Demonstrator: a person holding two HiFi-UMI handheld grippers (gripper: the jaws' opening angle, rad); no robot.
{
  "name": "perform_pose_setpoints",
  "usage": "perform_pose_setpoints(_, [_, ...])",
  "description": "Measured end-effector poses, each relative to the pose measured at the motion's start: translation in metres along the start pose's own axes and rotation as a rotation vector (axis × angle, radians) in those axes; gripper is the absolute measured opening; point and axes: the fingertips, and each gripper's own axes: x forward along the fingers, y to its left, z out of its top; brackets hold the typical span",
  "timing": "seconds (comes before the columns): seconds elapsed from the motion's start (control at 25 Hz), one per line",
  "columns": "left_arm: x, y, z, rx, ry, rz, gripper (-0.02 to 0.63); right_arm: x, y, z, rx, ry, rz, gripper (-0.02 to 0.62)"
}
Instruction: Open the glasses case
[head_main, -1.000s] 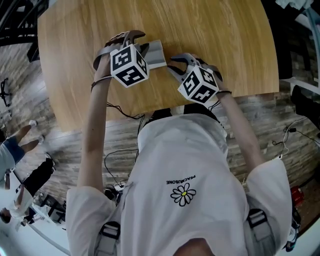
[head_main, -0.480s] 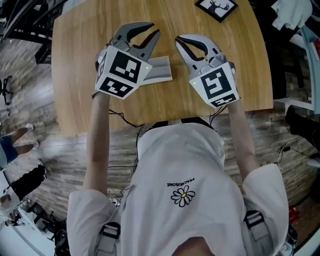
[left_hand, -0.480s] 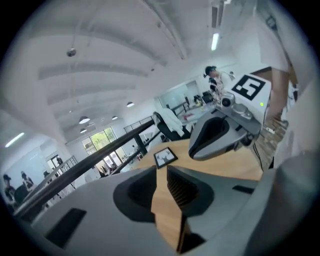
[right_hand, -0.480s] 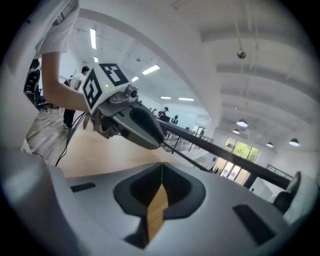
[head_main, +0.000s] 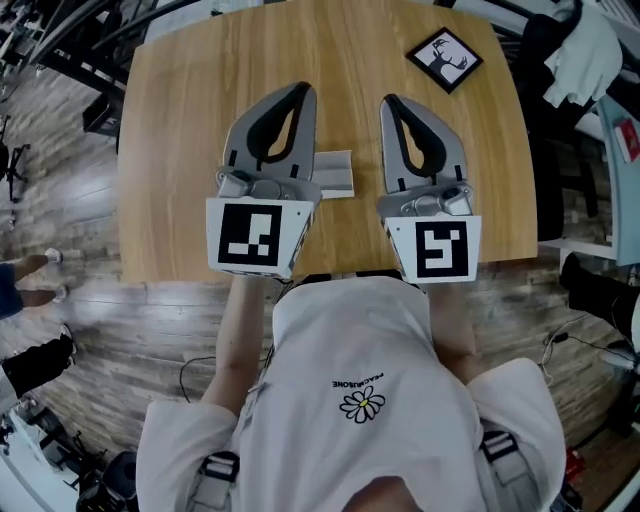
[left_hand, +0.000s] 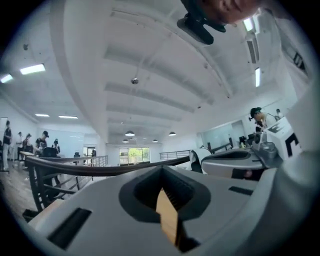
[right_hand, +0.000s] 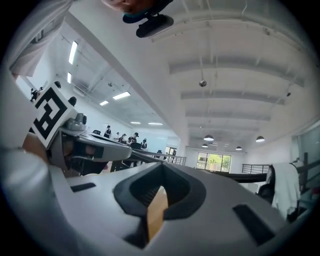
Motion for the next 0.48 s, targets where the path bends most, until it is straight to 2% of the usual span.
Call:
perform_pose_setpoints(0.2, [-0.025, 0.011, -0.032, -0.052, 0.076, 0.132, 0.015, 0.001, 0.012, -0.013, 0.008, 0.047, 0.011, 0.006])
perform_pose_setpoints(0.32, [-0.030, 0.016, -0.044, -0.044, 0.111, 0.157, 0.015, 0.002, 0.017, -0.023, -0.009, 0.085, 0.022, 0.006])
perform_pose_setpoints(0.48, [-0.035, 0.026, -0.049, -0.072, 0.119, 0.186, 0.015, 0.002, 0.017, -0.033, -0.009, 0.114, 0.029, 0.006])
